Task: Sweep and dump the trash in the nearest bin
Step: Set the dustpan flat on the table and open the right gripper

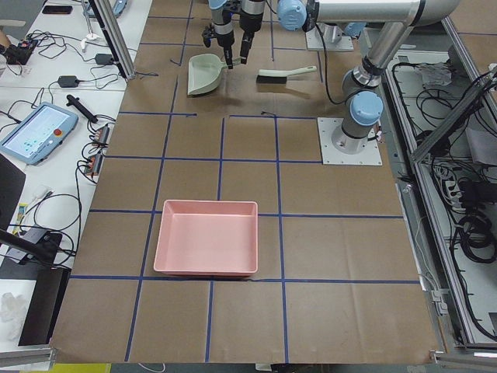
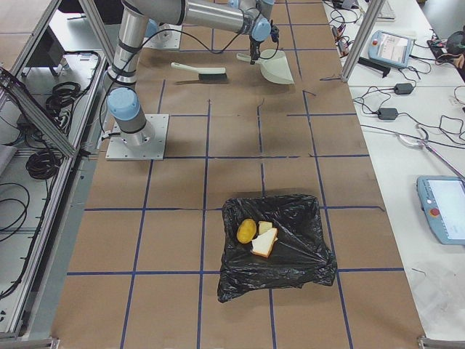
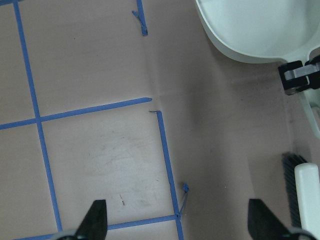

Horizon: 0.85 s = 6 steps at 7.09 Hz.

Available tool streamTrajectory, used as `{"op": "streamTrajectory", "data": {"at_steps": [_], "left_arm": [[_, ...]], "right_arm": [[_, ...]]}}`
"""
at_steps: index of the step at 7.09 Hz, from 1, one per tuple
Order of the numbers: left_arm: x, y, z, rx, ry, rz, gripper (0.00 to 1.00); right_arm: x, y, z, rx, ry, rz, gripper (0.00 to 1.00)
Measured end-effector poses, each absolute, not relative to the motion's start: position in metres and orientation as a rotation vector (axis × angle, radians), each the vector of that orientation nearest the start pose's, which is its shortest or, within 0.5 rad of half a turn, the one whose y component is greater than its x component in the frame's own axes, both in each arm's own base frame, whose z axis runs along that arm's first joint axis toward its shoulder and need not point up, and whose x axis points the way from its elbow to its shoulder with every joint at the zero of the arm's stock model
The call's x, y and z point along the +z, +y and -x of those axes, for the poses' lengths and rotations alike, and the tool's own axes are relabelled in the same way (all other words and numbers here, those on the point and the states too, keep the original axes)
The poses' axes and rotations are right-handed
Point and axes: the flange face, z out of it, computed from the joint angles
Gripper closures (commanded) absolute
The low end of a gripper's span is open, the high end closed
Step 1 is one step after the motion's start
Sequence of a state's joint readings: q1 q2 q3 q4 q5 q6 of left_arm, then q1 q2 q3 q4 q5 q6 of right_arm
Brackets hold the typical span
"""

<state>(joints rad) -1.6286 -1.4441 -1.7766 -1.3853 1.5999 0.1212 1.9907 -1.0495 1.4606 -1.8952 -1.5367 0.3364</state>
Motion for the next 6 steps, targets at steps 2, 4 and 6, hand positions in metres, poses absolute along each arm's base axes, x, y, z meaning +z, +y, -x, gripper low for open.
{"op": "streamTrajectory", "data": {"at_steps": [2, 4, 6], "left_arm": [[0.462, -0.439, 0.158, -0.152, 3.094, -0.277, 0.01], [0.46, -0.438, 0.159, -0.146, 3.095, -0.279, 0.01], [0.459, -0.437, 0.159, -0.144, 3.097, -0.277, 0.01]], "right_arm": [[0.263, -0.557, -0.393, 0.081, 3.127, 0.114, 0.98], [0.251, -0.563, -0.392, 0.084, 3.129, 0.098, 0.98], [0.242, -0.565, -0.392, 0.093, 3.131, 0.091, 0.98]]}}
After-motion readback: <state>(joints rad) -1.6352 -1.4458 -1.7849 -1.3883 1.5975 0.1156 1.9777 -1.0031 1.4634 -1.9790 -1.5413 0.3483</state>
